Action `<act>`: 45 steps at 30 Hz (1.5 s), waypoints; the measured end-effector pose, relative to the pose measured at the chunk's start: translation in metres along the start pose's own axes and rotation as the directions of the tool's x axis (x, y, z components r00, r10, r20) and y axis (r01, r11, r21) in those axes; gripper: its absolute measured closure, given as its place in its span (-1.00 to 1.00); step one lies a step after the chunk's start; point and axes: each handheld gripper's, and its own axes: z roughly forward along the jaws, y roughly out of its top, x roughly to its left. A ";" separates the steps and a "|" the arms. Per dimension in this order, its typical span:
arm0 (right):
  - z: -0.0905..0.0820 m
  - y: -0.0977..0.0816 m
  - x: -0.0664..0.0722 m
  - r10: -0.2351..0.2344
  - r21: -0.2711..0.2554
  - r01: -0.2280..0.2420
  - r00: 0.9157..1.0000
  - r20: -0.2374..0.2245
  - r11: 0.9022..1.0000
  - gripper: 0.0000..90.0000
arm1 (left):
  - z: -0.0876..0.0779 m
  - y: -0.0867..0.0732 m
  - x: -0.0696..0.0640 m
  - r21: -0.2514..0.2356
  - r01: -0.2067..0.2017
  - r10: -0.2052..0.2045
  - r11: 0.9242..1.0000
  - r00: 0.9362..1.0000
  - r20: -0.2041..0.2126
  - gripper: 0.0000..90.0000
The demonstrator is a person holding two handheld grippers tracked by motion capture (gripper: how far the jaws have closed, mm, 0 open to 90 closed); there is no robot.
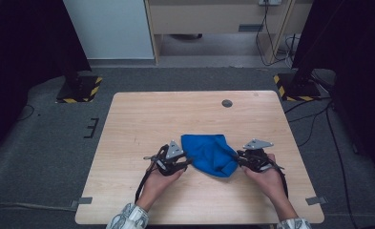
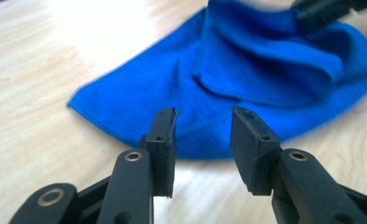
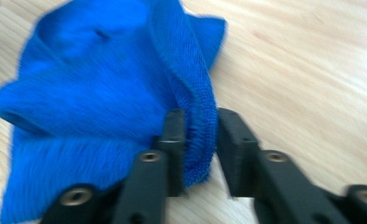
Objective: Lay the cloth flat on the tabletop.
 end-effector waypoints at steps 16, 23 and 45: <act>0.024 0.047 0.027 -0.114 -0.050 0.113 0.993 -0.009 0.992 0.01 | 0.026 0.021 0.007 0.009 -0.040 0.040 0.999 0.999 0.034 0.36; 0.036 0.069 0.023 -0.112 -0.043 0.112 0.994 -0.003 0.993 0.11 | 0.025 0.020 0.008 0.009 -0.027 0.026 1.000 0.999 0.043 0.43; 0.032 0.073 0.004 -0.027 -0.045 0.025 0.998 -0.053 0.999 0.94 | 0.026 0.022 0.011 0.008 -0.004 0.004 1.000 0.997 0.075 0.44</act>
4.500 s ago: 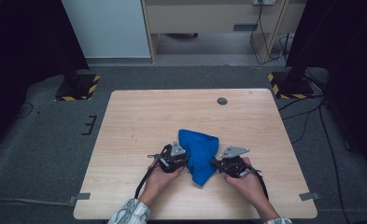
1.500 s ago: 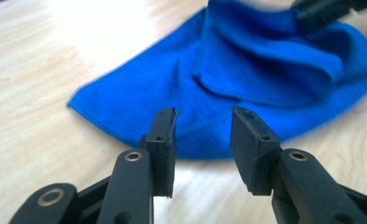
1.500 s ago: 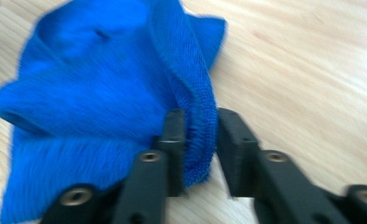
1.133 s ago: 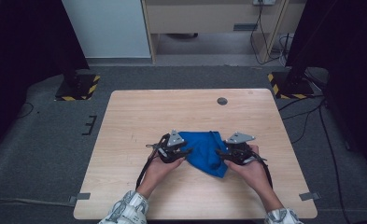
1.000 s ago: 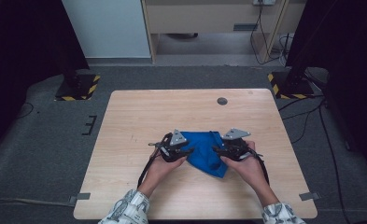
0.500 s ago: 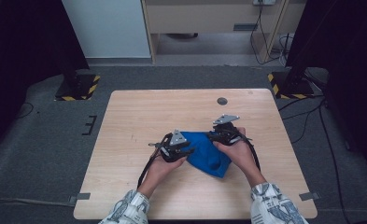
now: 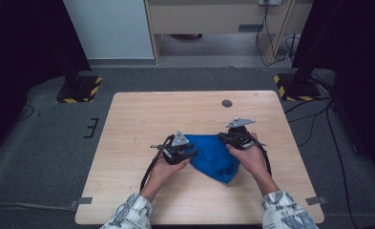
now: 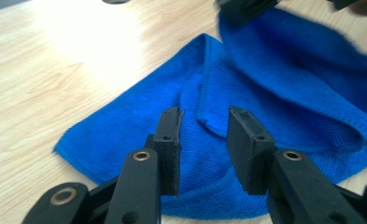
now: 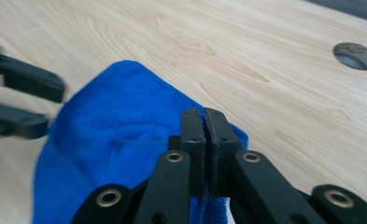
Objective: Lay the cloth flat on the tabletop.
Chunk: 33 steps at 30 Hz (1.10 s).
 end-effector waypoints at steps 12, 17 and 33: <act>-0.054 -0.048 -0.005 0.042 -0.123 -0.044 0.999 -0.023 0.991 0.94 | 0.028 0.010 -0.001 0.010 0.038 -0.039 0.999 0.998 0.050 0.48; -0.060 -0.060 -0.006 0.047 -0.126 -0.050 0.999 -0.027 0.991 0.94 | 0.040 0.005 -0.006 0.061 0.015 -0.018 0.998 0.998 0.059 0.50; -0.059 -0.065 -0.008 0.046 -0.123 -0.048 0.999 -0.022 0.991 0.93 | 0.058 -0.006 -0.004 0.112 0.001 -0.009 0.994 0.997 0.072 0.27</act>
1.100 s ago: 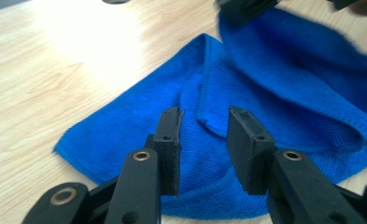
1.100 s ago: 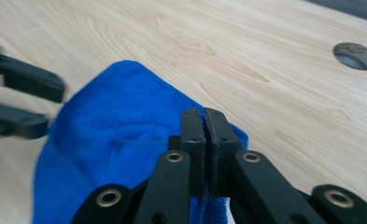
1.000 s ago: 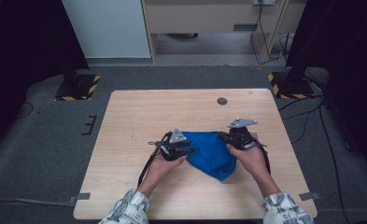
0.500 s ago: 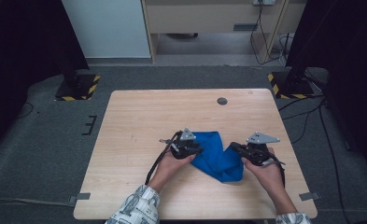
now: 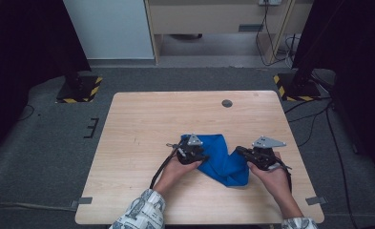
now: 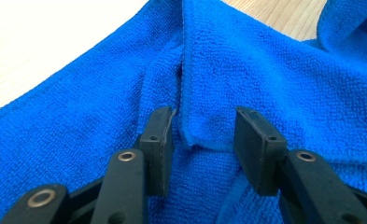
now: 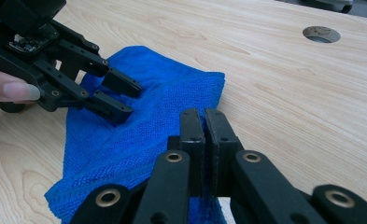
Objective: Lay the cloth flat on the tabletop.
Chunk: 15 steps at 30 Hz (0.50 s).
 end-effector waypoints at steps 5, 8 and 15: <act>-0.001 0.000 -0.002 0.000 -0.004 0.000 1.000 0.006 1.000 0.93 | 0.000 -0.002 -0.005 -0.007 -0.047 0.047 0.999 0.999 -0.008 0.42; -0.001 -0.001 -0.002 -0.001 -0.004 0.001 1.000 0.007 1.000 0.93 | -0.001 -0.003 -0.005 -0.011 -0.044 0.044 0.999 0.999 -0.001 0.57; -0.001 0.000 -0.001 -0.004 -0.003 0.004 1.000 0.009 1.000 0.93 | -0.003 -0.002 -0.004 -0.020 -0.028 0.028 0.999 1.000 -0.006 0.87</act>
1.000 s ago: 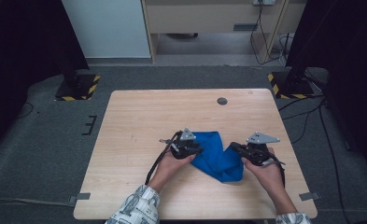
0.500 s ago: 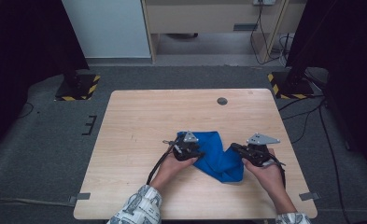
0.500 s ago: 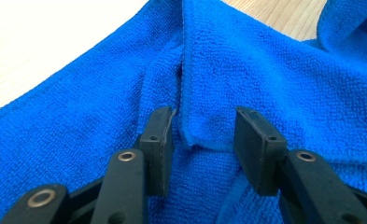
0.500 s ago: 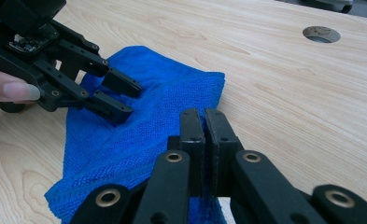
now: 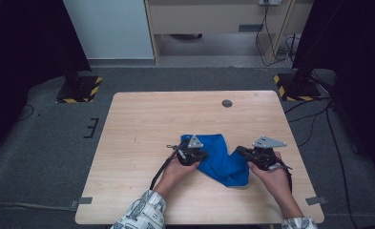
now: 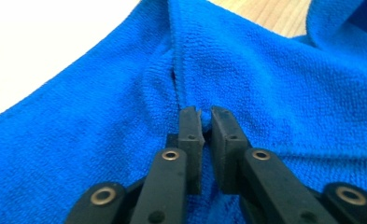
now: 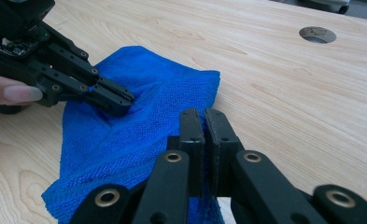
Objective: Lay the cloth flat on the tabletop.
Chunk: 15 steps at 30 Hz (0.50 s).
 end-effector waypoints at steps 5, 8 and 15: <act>-0.001 0.000 -0.002 0.002 -0.004 -0.002 1.000 0.003 1.000 0.93 | -0.003 0.004 0.000 -0.018 0.000 0.001 1.000 1.000 0.002 0.88; -0.002 0.001 -0.001 0.000 -0.008 0.000 1.000 0.002 1.000 0.93 | -0.005 0.008 0.000 -0.036 0.000 0.000 0.999 1.000 0.003 0.89; -0.003 0.001 -0.001 0.002 -0.007 -0.002 1.000 -0.002 1.000 0.93 | -0.006 0.015 0.000 -0.037 -0.024 0.024 0.999 1.000 0.001 0.87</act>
